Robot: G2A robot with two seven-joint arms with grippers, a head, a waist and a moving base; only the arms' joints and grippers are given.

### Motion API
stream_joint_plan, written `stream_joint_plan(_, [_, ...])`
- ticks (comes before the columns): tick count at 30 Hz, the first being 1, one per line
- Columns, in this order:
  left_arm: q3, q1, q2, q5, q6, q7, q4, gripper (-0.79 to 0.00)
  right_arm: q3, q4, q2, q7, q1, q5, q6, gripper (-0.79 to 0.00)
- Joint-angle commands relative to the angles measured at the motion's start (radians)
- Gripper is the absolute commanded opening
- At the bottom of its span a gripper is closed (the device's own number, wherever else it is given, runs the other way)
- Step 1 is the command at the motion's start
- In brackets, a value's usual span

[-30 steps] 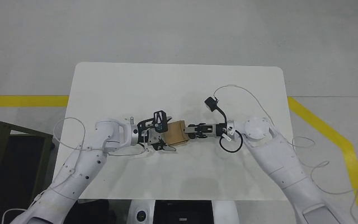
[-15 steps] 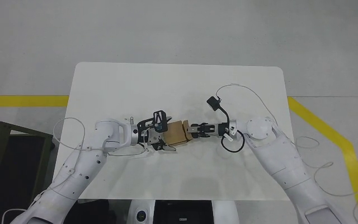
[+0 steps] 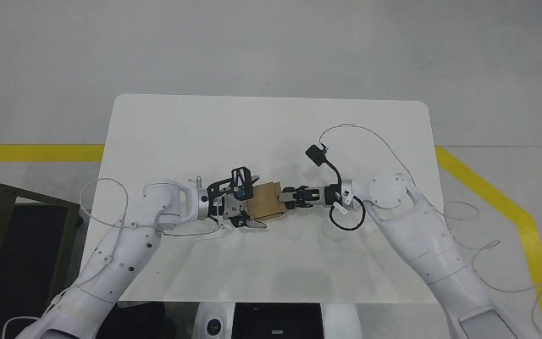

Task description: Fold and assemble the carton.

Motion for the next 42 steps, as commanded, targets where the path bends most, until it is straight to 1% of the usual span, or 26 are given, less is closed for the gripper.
stream_joint_plan(1, [0.000,0.000,0.000,0.000,0.000,0.000,0.000,0.000,-0.002,-0.005,-0.001,0.003,0.002,-0.001,0.000,-0.662])
stream_joint_plan(7, [0.001,0.000,0.000,0.000,0.001,0.000,0.000,0.000,-0.015,-0.009,-0.005,0.020,0.008,0.008,-0.006,-0.625])
stream_joint_plan(13, [-0.001,-0.001,0.000,-0.001,0.002,-0.001,0.000,0.000,-0.017,0.001,-0.008,0.014,0.011,0.018,-0.020,-0.610])
stream_joint_plan(14, [-0.001,0.000,0.000,-0.002,0.002,-0.001,0.001,0.000,-0.013,0.002,-0.007,0.014,0.011,0.018,-0.020,-0.594])
stream_joint_plan(18, [-0.001,0.000,0.000,-0.004,-0.001,-0.003,0.001,0.000,0.008,-0.003,0.001,0.015,-0.002,0.012,-0.019,-0.573])
stream_joint_plan(30, [-0.017,-0.002,0.004,-0.005,0.003,-0.004,-0.001,0.000,0.089,-0.087,0.031,0.010,-0.061,-0.036,0.009,-0.563])
stream_joint_plan(36, [-0.059,0.013,0.012,-0.026,0.023,-0.005,-0.014,0.000,0.147,-0.183,0.049,-0.022,-0.102,-0.079,0.002,-0.526])
stream_joint_plan(37, [-0.071,0.018,0.014,-0.037,0.025,-0.003,-0.019,0.000,0.155,-0.201,0.051,-0.028,-0.111,-0.086,-0.007,-0.505])
stream_joint_plan(40, [-0.116,0.041,0.023,-0.084,0.034,-0.010,-0.032,0.000,0.179,-0.242,0.057,-0.046,-0.136,-0.092,-0.047,-0.480])
stream_joint_plan(42, [-0.153,0.060,0.031,-0.111,0.043,-0.026,-0.046,0.000,0.194,-0.257,0.061,-0.069,-0.152,-0.097,-0.077,-0.449])
